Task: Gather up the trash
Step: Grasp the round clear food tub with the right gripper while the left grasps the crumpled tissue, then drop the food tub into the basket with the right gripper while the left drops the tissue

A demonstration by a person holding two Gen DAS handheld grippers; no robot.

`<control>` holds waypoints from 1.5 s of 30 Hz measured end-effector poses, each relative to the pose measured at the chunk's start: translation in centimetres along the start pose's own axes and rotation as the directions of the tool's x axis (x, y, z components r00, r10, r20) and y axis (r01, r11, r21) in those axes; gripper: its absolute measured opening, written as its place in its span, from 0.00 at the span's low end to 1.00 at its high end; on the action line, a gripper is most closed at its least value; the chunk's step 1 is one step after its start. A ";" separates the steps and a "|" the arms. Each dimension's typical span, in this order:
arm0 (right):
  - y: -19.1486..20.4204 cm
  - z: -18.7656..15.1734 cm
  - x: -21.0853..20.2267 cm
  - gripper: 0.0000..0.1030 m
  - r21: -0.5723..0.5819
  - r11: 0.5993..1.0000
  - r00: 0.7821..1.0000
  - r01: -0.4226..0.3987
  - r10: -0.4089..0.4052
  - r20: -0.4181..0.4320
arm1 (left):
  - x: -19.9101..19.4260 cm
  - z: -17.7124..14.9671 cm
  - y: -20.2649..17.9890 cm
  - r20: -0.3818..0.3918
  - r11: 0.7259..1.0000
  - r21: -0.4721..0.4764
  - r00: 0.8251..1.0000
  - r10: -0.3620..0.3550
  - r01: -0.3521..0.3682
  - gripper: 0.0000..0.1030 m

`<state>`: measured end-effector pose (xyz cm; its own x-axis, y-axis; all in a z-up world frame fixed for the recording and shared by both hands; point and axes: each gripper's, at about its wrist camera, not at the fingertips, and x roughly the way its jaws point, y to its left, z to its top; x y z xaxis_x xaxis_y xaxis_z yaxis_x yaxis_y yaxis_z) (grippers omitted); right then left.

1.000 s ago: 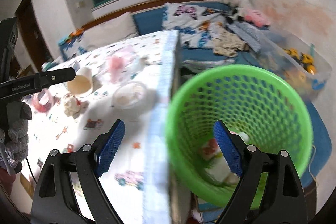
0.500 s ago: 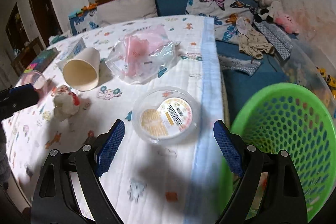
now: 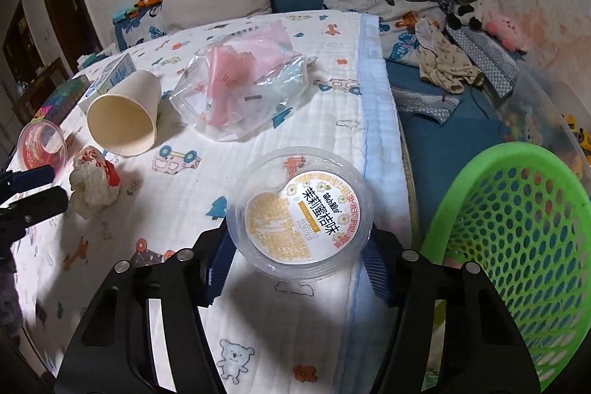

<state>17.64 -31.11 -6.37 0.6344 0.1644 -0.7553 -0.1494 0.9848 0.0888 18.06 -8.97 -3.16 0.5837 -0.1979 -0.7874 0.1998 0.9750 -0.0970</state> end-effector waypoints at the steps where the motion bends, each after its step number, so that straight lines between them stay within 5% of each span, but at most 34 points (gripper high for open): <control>1: 0.0 -0.1 -0.1 0.58 0.000 1.000 1.000 -0.001 0.001 0.001 | 0.2 0.1 -0.1 0.000 1.000 0.001 1.000 0.003 -0.003 0.82; 9: -0.4 -0.4 -1.5 0.58 0.029 0.999 1.000 -0.019 0.019 0.024 | 1.6 0.9 0.2 -0.012 1.000 -0.014 1.000 0.006 -0.006 0.76; 22: 0.2 -1.2 -4.2 0.58 0.030 0.999 0.997 -0.033 0.031 0.064 | 3.0 1.4 -0.5 -0.035 0.996 -0.015 0.996 -0.086 0.086 0.60; 29: 0.2 -1.6 -5.6 0.58 0.036 0.999 0.996 -0.039 0.035 0.087 | 2.1 1.4 -0.8 -0.009 0.996 0.003 0.996 -0.087 0.087 0.46; 45: -1.6 -2.9 -8.8 0.58 0.072 0.997 0.991 0.001 -0.010 0.134 | -1.3 1.9 -4.3 0.035 0.985 0.058 0.986 -0.163 0.160 0.39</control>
<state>10.13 -34.28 -1.72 0.7319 0.1604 -0.6623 -0.0942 0.9864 0.1348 17.88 -13.12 -0.55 0.5710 -0.3573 -0.7391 0.3363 0.9231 -0.1865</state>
